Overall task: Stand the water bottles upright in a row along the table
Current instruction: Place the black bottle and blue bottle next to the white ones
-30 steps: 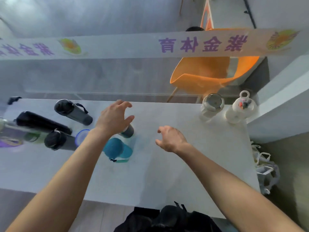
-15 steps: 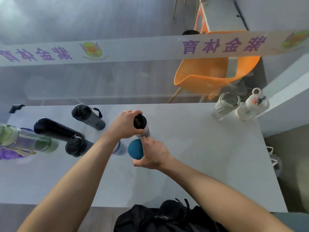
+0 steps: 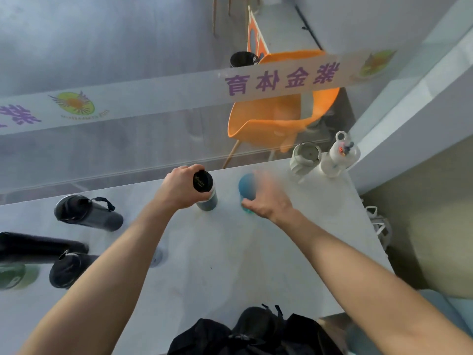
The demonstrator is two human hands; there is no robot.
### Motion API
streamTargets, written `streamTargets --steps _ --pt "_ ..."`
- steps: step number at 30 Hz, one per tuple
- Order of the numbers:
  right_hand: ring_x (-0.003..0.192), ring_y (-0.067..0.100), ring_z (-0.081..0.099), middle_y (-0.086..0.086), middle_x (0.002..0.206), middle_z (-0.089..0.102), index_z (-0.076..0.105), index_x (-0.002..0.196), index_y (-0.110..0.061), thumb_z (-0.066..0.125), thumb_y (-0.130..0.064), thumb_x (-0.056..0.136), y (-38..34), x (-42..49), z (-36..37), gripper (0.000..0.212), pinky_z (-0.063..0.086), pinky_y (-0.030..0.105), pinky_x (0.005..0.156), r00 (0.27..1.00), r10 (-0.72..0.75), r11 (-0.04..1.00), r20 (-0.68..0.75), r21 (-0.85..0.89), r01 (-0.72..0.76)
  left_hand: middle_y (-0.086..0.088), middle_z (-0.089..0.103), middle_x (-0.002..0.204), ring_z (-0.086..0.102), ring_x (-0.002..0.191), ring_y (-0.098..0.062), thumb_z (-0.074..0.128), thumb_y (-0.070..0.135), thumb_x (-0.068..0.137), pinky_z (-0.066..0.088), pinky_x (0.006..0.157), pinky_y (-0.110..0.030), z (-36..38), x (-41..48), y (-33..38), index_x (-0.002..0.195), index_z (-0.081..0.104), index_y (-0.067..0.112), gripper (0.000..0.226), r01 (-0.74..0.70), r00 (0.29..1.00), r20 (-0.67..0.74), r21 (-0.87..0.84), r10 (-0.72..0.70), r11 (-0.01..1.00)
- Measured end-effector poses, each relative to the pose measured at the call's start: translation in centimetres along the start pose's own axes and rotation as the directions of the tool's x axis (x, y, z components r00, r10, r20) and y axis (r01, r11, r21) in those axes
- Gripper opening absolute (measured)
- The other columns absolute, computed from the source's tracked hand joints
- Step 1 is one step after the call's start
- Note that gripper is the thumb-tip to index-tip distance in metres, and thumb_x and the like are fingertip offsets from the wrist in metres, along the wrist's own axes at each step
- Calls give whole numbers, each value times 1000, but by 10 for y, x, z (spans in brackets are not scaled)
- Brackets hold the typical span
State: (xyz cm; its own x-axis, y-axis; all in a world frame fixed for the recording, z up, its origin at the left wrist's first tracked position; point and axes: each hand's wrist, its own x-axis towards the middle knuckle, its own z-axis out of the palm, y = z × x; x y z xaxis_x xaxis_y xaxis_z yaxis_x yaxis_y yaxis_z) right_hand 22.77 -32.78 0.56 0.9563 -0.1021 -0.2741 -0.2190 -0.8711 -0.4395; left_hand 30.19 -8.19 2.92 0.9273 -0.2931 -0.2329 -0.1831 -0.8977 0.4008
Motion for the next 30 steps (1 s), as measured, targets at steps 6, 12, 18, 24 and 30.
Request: streamTargets --steps 6,12,18,24,30 --pt "120 40 65 12 141 54 43 153 -19 84 -40 81 26 56 -34 86 53 43 103 998 53 998 -41 -17 -54 2 72 111 64 102 -26 85 56 73 57 85 -41 6 31 34 127 68 34 61 -15 1000 -5 -21 15 1000" --pt "124 35 64 8 145 54 42 157 -21 86 -41 82 35 70 -43 89 52 41 106 999 13 998 -38 -53 -15 -3 72 123 63 111 -27 90 48 78 58 91 -42 12 53 53 141 63 30 71 -33 999 -16 -35 32 999" --pt "121 37 65 11 140 53 41 154 -19 84 -43 82 35 71 -45 87 53 43 102 1000 4 994 -20 -106 -6 -3 71 123 57 107 -22 92 43 78 54 88 -38 14 64 60 141 63 28 71 -45 999 -10 -33 45 998" --pt "127 36 63 14 149 48 22 163 -14 88 -58 73 30 69 -49 120 53 43 100 998 52 982 23 -181 -47 -2 69 126 60 115 -27 91 44 78 56 92 -41 10 65 59 144 60 32 74 -41 999 28 -21 41 999" --pt "116 30 63 10 131 56 47 145 -11 82 -75 65 30 30 -52 108 55 41 97 967 0 988 -254 -152 -40 -5 57 149 56 133 -31 94 43 80 58 103 -49 7 59 57 165 31 39 106 -4 995 98 -63 11 998"
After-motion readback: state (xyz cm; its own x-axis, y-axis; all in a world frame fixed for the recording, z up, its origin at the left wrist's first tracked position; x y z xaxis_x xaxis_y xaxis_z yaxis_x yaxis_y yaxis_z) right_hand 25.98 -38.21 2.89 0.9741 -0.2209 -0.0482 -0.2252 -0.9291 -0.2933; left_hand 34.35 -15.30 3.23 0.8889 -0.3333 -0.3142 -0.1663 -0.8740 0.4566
